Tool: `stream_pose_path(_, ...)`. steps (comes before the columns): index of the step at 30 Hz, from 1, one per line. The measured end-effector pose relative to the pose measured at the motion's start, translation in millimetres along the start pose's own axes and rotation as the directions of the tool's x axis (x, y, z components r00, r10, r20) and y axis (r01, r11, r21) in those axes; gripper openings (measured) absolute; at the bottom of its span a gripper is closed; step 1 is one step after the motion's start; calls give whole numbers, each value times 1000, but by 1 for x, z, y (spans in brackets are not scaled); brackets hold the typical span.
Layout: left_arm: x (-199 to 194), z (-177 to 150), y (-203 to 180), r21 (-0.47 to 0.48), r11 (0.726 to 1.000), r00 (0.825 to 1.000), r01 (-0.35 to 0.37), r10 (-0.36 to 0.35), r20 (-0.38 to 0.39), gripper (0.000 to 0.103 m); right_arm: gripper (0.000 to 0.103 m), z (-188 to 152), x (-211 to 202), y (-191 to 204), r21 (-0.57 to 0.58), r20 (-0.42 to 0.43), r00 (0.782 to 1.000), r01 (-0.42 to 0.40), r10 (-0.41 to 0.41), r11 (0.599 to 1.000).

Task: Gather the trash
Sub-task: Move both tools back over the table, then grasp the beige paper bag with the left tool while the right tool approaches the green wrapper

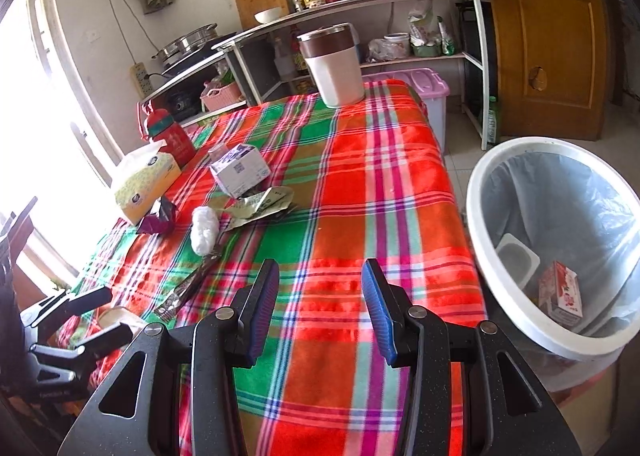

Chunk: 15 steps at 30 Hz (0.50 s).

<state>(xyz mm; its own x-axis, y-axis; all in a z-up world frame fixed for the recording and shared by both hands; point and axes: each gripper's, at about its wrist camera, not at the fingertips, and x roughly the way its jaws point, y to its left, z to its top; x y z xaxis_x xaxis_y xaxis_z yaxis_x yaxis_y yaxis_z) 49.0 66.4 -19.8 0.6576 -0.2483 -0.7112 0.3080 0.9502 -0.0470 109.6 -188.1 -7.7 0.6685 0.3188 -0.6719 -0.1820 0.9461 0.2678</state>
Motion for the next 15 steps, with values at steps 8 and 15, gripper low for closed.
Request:
stream_pose_path(8, 2, -9, -12, 74, 993, 996, 90, -89, -21, 84, 44, 0, 15, 17, -16, -24, 1000, -7, 6, 1000)
stream_pose_path(15, 1, -13, -12, 90, 985, 989, 147, -145, -28, 84, 44, 4, 20, 22, -26, -26, 1000, 1, -2, 1000)
